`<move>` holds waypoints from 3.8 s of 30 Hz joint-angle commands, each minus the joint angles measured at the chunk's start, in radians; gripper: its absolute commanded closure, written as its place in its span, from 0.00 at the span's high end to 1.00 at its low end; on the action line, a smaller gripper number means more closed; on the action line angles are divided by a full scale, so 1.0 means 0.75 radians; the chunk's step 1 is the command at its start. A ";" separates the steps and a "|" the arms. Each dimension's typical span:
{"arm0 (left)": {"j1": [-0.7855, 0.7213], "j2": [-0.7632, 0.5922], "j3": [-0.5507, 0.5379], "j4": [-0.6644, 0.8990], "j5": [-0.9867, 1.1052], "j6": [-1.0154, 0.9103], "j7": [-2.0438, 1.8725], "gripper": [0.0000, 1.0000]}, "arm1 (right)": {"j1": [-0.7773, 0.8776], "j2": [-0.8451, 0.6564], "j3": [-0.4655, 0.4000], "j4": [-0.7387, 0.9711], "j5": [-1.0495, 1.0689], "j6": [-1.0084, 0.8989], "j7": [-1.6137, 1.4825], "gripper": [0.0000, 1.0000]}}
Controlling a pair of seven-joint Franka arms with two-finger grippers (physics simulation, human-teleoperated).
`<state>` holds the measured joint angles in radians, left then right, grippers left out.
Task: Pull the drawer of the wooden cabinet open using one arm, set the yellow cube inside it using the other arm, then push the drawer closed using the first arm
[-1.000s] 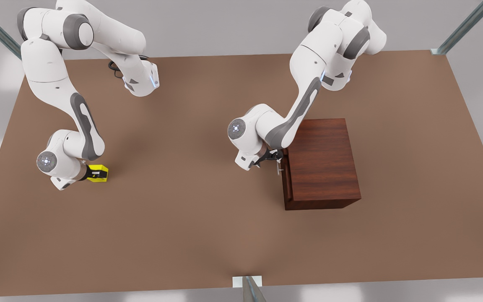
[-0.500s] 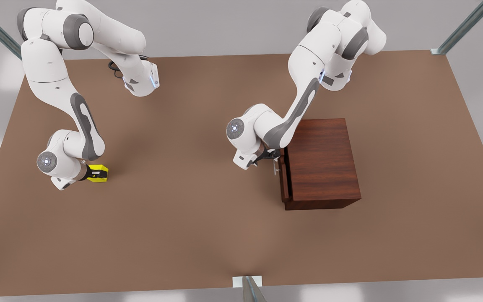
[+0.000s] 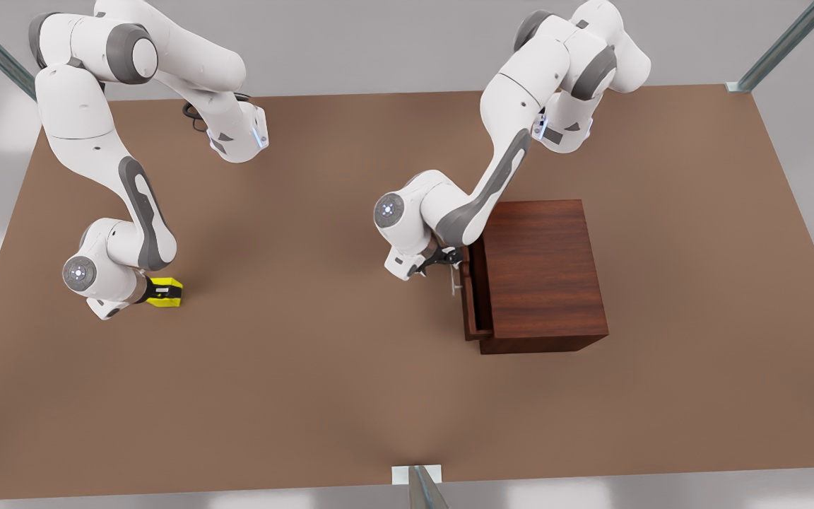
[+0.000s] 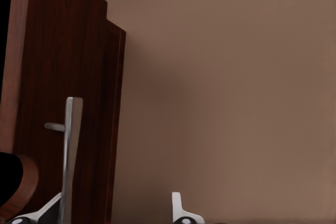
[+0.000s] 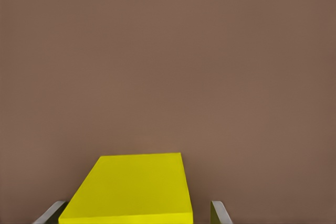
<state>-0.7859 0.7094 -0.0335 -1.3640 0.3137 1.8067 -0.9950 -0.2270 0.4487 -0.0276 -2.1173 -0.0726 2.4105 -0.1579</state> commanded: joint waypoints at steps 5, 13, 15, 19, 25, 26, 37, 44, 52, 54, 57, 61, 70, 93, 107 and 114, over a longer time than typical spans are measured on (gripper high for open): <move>-0.010 -0.001 -0.004 0.000 -0.001 0.001 -0.038 1.00 | 0.000 -0.001 0.000 0.000 0.003 -0.005 -0.012 1.00; -0.012 0.009 -0.004 0.017 -0.003 0.023 -0.038 1.00 | 0.002 -0.001 0.000 0.000 0.001 -0.005 -0.010 1.00; -0.014 0.009 -0.004 0.019 -0.003 0.025 -0.038 1.00 | 0.002 -0.001 0.000 0.000 0.001 -0.005 -0.010 1.00; -0.014 0.009 -0.004 0.019 0.001 0.039 -0.034 1.00 | 0.002 -0.001 0.000 0.000 0.001 -0.005 -0.010 1.00; -0.016 0.020 -0.004 0.035 0.003 0.058 -0.033 1.00 | 0.002 -0.001 0.000 0.000 0.001 -0.005 -0.010 1.00; -0.018 0.020 -0.004 0.037 0.003 0.060 -0.033 1.00 | 0.002 -0.001 0.000 0.000 0.001 -0.005 -0.010 1.00; -0.034 0.036 -0.002 0.060 0.007 0.099 -0.025 1.00 | 0.002 0.001 0.000 0.000 0.001 -0.005 -0.010 1.00; -0.042 0.042 0.000 0.086 0.011 0.123 -0.023 1.00 | 0.000 -0.019 0.000 -0.018 0.001 -0.025 -0.010 1.00; -0.046 0.050 -0.002 0.105 0.011 0.123 -0.027 1.00 | 0.000 -0.015 0.000 -0.018 0.001 -0.025 -0.008 1.00; -0.053 0.052 -0.002 0.107 0.011 0.125 -0.027 1.00 | 0.000 -0.013 0.000 -0.018 0.001 -0.025 -0.008 1.00; -0.057 0.054 -0.002 0.115 0.009 0.125 -0.029 1.00 | 0.002 -0.013 0.000 -0.018 0.001 -0.025 -0.008 1.00; -0.069 0.065 -0.002 0.117 0.009 0.127 -0.038 1.00 | 0.002 -0.013 0.000 -0.018 0.001 -0.025 -0.008 1.00; -0.089 0.052 -0.002 0.154 0.009 0.085 -0.036 1.00 | 0.002 -0.013 0.000 -0.018 0.001 -0.025 -0.008 1.00; 0.956 -0.590 -0.062 -0.057 -0.504 -0.380 1.286 1.00 | 0.010 -0.095 -0.002 0.013 0.001 -0.150 0.018 0.71; 0.962 -0.635 -0.049 -0.128 -0.506 -0.274 1.300 1.00 | 0.037 -0.197 0.301 0.571 0.011 -0.907 0.626 0.71; 0.962 -0.637 -0.049 -0.137 -0.504 -0.269 1.294 1.00 | 0.037 -0.159 0.550 0.739 0.052 -1.021 1.074 0.71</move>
<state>-0.0645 0.2323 -0.0703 -1.4679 -0.0653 1.5940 -0.1466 -0.1985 0.3267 0.3698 -1.5707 -0.0373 1.7303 0.1638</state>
